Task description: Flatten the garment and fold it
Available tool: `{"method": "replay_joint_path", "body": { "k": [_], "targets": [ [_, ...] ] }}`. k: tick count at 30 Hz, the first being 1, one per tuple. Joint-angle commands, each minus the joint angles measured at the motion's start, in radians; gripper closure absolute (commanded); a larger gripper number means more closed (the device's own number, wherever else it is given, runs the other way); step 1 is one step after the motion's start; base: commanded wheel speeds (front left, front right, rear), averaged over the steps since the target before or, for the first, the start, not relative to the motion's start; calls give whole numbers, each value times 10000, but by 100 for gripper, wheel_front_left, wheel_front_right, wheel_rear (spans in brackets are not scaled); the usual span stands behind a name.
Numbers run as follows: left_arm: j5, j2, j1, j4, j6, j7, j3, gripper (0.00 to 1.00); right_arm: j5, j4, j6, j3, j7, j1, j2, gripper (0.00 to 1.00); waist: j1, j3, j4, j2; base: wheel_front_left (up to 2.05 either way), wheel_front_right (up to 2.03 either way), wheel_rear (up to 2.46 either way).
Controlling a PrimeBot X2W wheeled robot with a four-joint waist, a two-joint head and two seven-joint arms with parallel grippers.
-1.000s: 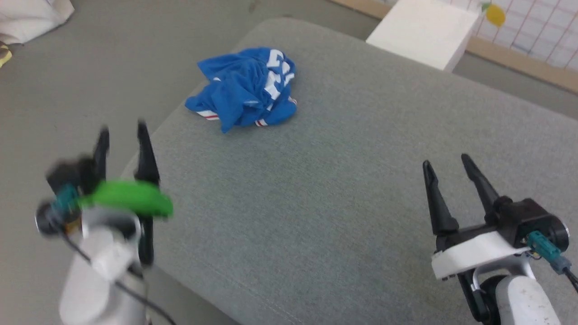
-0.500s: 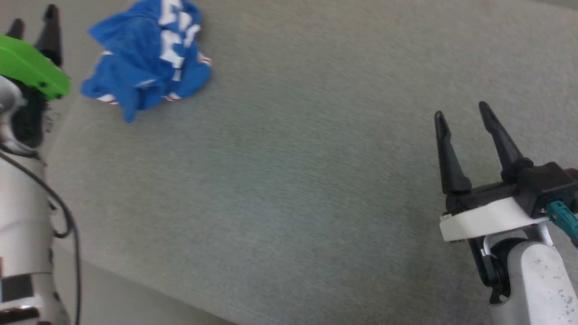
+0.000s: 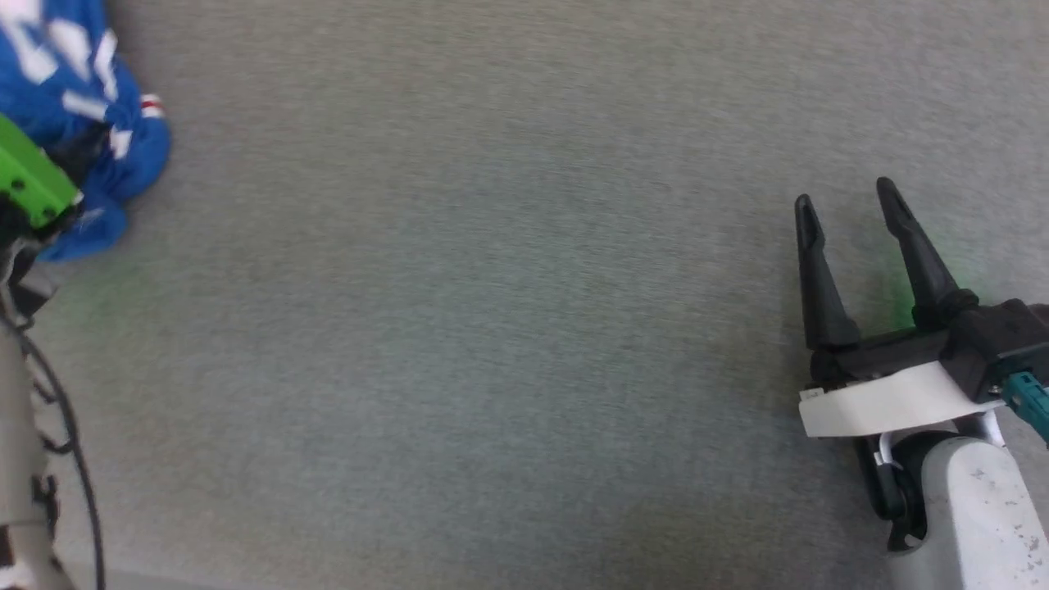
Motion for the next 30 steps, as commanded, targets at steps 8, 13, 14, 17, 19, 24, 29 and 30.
{"method": "replay_joint_path", "body": {
  "k": [8,13,14,17,19,24,29,30],
  "targets": [
    [749,669,1527,-987,430,-71,-138,100,441,817,-15,-10,-512,69,-4,0,-1,-1416,-465,-1,0,0,0],
    [1978,1275,1570,-1676,37,-2884,-345,100,942,1444,-15,-348,-862,676,-4,0,-1,-3371,-462,-1,0,0,0],
    [2182,1374,1461,-1814,-41,-3398,-404,100,1007,1494,-15,-401,-892,815,-4,0,-1,-3634,-472,-1,0,0,0],
    [2646,1487,1124,-2007,-372,-4474,-786,100,1168,1632,-15,-570,-981,1170,-4,0,-1,-4390,-536,-1,0,0,0],
    [2885,1480,817,-2122,-576,-5014,-1083,100,1254,1656,-15,-664,-1024,1361,-4,0,-1,-4738,-637,-1,0,0,0],
    [3363,997,-103,-2468,-903,-6057,-1988,100,1363,1695,-15,-742,-1088,1619,-4,0,-1,-5320,-1106,-1,0,0,0],
    [3470,-17,-875,-2725,-1110,-6711,-2889,100,1415,1675,-15,-700,-1081,1805,-4,0,-1,-5639,-1713,-1,0,0,0],
    [3470,-225,-961,-2744,-1131,-6794,-3046,100,1407,1668,-15,-684,-1064,1830,-4,0,-1,-5669,-1822,-1,0,0,0]
  ]
}}
